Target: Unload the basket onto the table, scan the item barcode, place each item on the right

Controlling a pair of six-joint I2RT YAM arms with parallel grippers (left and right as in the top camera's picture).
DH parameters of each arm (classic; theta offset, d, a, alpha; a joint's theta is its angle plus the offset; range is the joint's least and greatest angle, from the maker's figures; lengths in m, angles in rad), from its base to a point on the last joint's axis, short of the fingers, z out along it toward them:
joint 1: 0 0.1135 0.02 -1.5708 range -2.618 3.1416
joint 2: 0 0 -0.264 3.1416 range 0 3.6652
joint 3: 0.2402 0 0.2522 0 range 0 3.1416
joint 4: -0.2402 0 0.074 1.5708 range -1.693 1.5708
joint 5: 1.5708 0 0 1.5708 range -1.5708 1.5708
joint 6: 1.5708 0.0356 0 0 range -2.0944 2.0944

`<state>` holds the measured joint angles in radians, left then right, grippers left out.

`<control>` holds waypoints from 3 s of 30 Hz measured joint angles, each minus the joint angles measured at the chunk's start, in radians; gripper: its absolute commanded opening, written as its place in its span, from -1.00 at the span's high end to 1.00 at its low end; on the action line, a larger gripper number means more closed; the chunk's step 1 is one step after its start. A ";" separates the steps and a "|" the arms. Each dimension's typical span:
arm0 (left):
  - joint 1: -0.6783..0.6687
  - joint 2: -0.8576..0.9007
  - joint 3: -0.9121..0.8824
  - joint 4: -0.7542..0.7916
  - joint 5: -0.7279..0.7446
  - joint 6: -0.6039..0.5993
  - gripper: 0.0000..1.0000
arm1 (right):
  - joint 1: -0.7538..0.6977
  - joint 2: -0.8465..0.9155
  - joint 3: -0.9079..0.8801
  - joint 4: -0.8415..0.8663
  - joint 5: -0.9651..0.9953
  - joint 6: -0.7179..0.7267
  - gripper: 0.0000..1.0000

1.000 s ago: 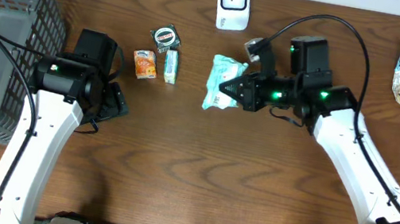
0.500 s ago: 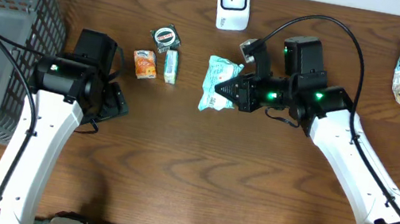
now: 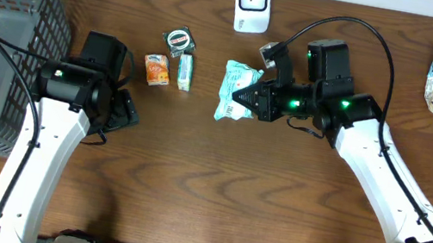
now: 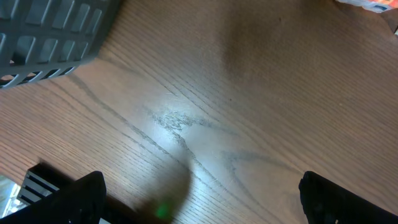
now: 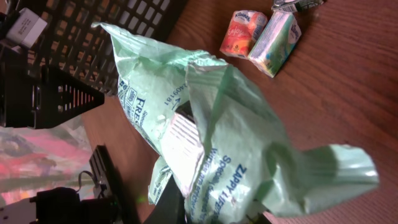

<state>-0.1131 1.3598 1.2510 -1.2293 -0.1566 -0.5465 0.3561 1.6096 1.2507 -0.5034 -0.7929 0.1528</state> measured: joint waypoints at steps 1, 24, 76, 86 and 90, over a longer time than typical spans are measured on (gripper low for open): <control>0.000 0.000 0.000 0.000 0.000 0.000 -0.95 | 0.000 0.000 0.000 0.000 0.000 0.000 0.98; 0.000 0.000 0.000 0.000 0.000 0.000 -0.95 | 0.000 0.000 0.000 -0.012 0.016 0.000 0.98; 0.000 0.000 0.000 0.000 0.000 0.000 -0.95 | 0.004 0.000 0.000 -0.085 0.221 0.035 0.97; 0.000 0.000 0.000 0.000 0.000 0.000 -0.95 | 0.108 0.005 0.000 -0.143 1.098 0.121 0.98; 0.000 0.000 0.000 0.000 0.000 0.000 -0.95 | 0.135 0.058 0.000 -0.146 1.332 0.091 0.97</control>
<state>-0.1131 1.3598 1.2510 -1.2293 -0.1566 -0.5465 0.4915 1.6680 1.2510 -0.6495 0.5396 0.2436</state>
